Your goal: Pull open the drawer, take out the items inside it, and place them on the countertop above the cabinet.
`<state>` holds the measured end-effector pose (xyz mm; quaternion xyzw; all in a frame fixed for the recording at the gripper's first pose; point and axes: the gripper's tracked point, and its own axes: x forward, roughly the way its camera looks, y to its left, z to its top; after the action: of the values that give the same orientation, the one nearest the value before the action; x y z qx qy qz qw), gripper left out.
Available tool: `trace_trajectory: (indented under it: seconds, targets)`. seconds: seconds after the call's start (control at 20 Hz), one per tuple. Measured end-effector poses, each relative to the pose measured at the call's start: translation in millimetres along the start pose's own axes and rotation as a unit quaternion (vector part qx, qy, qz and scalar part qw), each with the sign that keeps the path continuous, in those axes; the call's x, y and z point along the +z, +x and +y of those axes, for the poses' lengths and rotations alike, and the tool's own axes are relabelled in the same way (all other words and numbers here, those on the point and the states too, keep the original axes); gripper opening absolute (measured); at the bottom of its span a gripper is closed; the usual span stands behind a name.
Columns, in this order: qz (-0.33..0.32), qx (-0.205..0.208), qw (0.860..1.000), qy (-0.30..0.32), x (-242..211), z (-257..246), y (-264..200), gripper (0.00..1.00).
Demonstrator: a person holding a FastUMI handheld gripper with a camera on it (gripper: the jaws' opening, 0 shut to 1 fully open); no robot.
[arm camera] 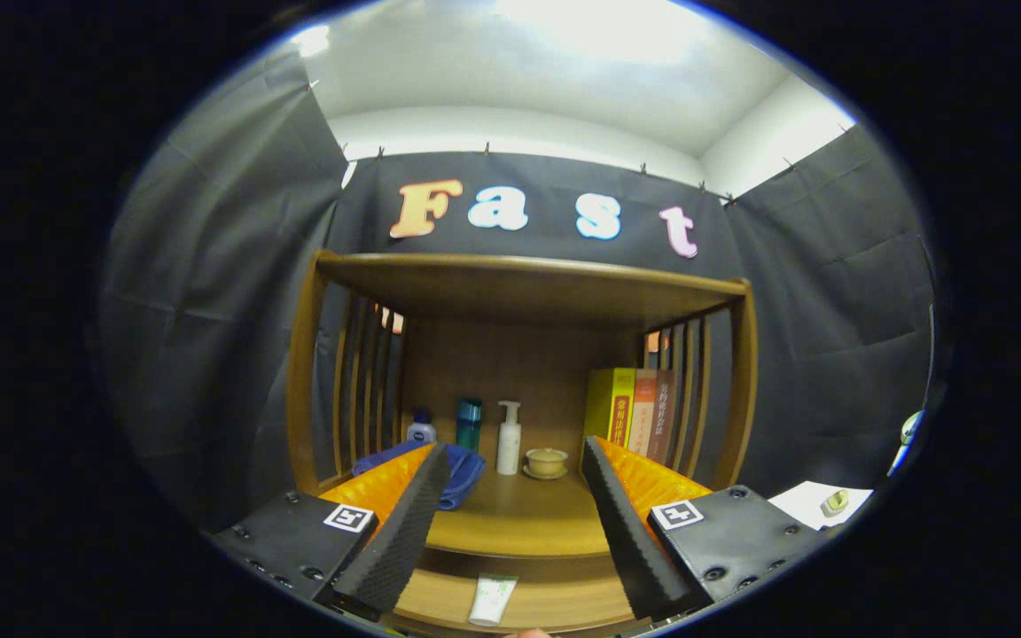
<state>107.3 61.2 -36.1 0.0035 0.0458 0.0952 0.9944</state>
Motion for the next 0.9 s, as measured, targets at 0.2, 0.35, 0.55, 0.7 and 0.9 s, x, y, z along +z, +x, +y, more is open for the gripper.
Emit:
trace_trajectory:
  seconds: [0.2,0.35,0.55,0.7,0.9]
  targets:
    - [0.234,0.046,0.970,-0.036,-149.6,26.3,23.8,0.99]
    - [0.368,0.031,0.929,-0.028,-249.6,21.0,15.4,0.99]
    - [0.478,0.004,0.878,-0.035,-326.2,1.9,-2.9,0.99]
    - [0.539,0.019,0.842,-0.035,-358.0,1.5,-15.0,0.98]
    - [0.585,0.051,0.809,-0.013,-370.7,12.5,-24.1,0.89]
